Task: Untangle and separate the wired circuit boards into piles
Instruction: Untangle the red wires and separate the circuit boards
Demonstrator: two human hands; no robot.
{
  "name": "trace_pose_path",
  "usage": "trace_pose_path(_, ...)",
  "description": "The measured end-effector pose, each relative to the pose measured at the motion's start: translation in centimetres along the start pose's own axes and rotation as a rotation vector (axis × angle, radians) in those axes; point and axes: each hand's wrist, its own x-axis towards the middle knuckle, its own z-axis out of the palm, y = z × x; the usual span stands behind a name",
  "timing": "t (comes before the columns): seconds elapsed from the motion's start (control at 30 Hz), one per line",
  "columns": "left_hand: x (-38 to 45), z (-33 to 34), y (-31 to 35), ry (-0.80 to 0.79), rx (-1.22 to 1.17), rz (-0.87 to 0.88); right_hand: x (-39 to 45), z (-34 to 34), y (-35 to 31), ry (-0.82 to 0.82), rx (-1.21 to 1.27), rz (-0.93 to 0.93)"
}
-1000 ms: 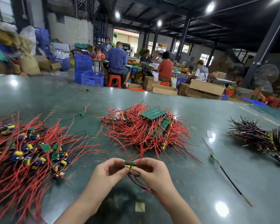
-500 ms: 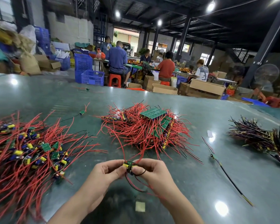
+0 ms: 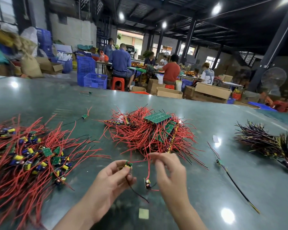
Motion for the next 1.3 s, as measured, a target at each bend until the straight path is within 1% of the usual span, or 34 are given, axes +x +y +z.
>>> trace_pose_path(0.07,-0.2,0.5,-0.4,-0.002,0.025,0.035,-0.8,0.6,-0.4,-0.164,-0.190,-0.067)
trace_pose_path(0.1,-0.3,0.7,-0.5,-0.004,0.057,0.065,-1.1,0.9,-0.4,-0.214,-0.289,-0.067)
trace_pose_path(0.13,-0.3,0.8,-0.6,-0.003,0.094,0.103,-1.3,1.1,-0.5,-0.246,-0.330,-0.038)
trace_pose_path(0.2,-0.5,1.0,-0.6,0.023,0.172,0.190,-1.3,1.1,-0.7,-0.300,-0.260,0.013)
trace_pose_path(0.3,-0.6,1.2,-0.6,0.065,0.397,0.351,-1.4,1.4,-0.9,-0.376,-0.239,-0.020)
trace_pose_path(0.37,-0.8,1.2,-0.5,0.068,0.529,0.445,-1.7,1.8,-1.1,-0.408,-0.146,0.049)
trace_pose_path(0.43,-0.9,1.1,-0.4,0.071,0.594,0.488,-1.9,2.2,-1.5,-0.370,-0.009,0.146)
trace_pose_path(0.5,-0.9,1.1,-0.4,0.054,0.662,0.504,-1.8,2.2,-1.6,-0.274,0.115,0.207)
trace_pose_path(0.57,-0.8,1.0,-0.7,0.053,0.672,0.450,-1.4,1.8,-1.5,-0.221,0.198,0.246)
trace_pose_path(0.63,-0.5,0.8,-0.9,0.066,0.685,0.402,-1.0,1.4,-1.4,-0.234,0.190,0.244)
trace_pose_path(0.7,-0.3,0.4,-1.0,0.054,0.774,0.412,-0.7,1.2,-1.3,-0.277,0.158,0.246)
trace_pose_path(0.77,-0.3,0.2,-1.0,0.022,0.806,0.408,-0.5,1.1,-1.3,-0.305,0.169,0.264)
trace_pose_path(0.9,-0.3,0.2,-1.1,-0.029,0.839,0.356,-0.4,1.0,-1.1,-0.266,0.200,0.335)
trace_pose_path(0.93,-0.3,0.2,-1.1,-0.035,0.803,0.319,-0.3,0.9,-1.1,-0.251,0.248,0.375)
trace_pose_path(1.0,-0.5,0.2,-1.0,-0.059,0.635,0.204,0.1,0.6,-1.1,-0.263,0.399,0.470)
trace_pose_path(1.1,-0.8,0.5,-0.4,-0.164,0.298,0.016,0.5,0.0,-1.4,-0.346,0.706,0.592)
trace_pose_path(1.13,-0.9,0.6,-0.2,-0.191,0.239,-0.027,0.5,-0.2,-1.4,-0.364,0.741,0.612)
trace_pose_path(1.23,-1.1,0.9,0.2,-0.225,0.266,-0.135,0.6,-0.4,-1.1,-0.401,0.620,0.639)
trace_pose_path(1.3,-1.3,1.3,0.4,-0.225,0.328,-0.218,0.5,-0.2,-1.2,-0.459,0.506,0.605)
